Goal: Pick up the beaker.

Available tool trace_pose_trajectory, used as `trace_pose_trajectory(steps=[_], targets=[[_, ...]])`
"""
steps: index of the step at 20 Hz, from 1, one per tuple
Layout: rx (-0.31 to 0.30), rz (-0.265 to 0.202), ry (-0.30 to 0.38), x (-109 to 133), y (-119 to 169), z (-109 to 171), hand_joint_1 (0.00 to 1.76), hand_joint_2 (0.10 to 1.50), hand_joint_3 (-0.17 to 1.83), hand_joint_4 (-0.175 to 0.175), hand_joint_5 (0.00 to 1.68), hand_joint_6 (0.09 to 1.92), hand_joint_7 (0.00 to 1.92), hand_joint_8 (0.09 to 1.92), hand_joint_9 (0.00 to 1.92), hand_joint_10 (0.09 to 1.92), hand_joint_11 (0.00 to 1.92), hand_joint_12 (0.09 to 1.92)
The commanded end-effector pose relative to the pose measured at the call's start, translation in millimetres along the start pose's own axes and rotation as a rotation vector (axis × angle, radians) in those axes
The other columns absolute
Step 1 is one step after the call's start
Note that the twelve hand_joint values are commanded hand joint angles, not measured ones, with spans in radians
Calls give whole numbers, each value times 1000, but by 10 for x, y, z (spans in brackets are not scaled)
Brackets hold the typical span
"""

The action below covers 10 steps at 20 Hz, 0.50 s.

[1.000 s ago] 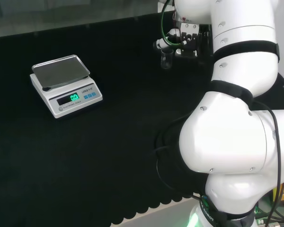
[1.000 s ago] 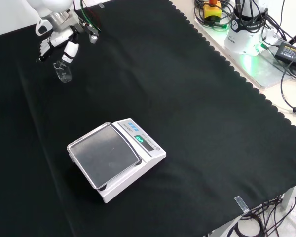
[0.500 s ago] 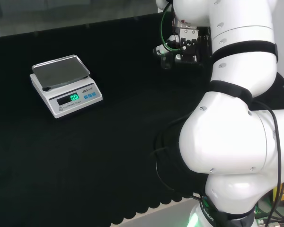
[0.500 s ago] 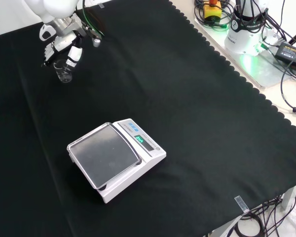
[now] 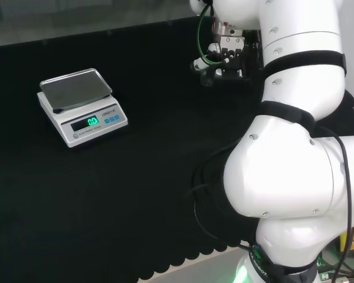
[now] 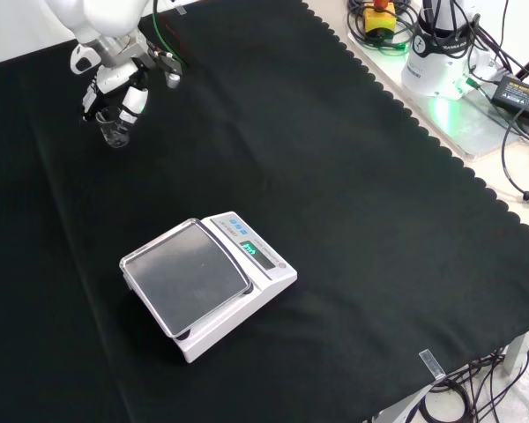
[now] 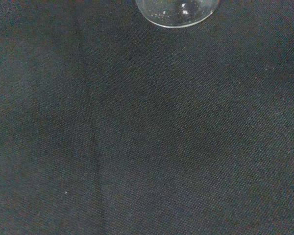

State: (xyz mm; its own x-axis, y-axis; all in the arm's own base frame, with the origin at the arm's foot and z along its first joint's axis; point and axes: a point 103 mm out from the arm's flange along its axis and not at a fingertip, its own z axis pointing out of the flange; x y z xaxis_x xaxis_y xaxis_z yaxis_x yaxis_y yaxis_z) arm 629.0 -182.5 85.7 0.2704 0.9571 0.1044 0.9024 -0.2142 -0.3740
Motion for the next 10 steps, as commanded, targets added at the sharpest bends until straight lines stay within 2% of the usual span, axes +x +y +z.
trace_pose_trajectory(steps=[1, 4, 6, 7, 8, 9, 10], targets=[[-160, -5, -97, 51, -60, 65, 551, 1014, 189, -143, 614, 282, 816, 849, 1150, 684, 907, 1232], [-207, -4, -116, 60, -52, 90, 710, 993, 223, -168, 762, 588, 1063, 845, 1426, 602, 1223, 1045], [-239, -9, -146, 76, -46, 111, 791, 977, 251, -174, 875, 659, 1187, 833, 1557, 544, 1366, 941], [-256, -11, -156, 91, -47, 111, 897, 980, 237, -93, 941, 762, 1267, 824, 1634, 536, 1439, 907], [-273, -13, -166, 99, -54, 103, 980, 990, 206, -32, 992, 833, 1338, 798, 1695, 520, 1502, 870], [-303, -21, -179, 105, -84, 59, 1046, 986, 187, -23, 1046, 836, 1416, 758, 1742, 492, 1565, 832], [-317, -26, -184, 109, -104, 26, 1092, 969, 188, -35, 1096, 804, 1482, 713, 1780, 460, 1614, 799]])
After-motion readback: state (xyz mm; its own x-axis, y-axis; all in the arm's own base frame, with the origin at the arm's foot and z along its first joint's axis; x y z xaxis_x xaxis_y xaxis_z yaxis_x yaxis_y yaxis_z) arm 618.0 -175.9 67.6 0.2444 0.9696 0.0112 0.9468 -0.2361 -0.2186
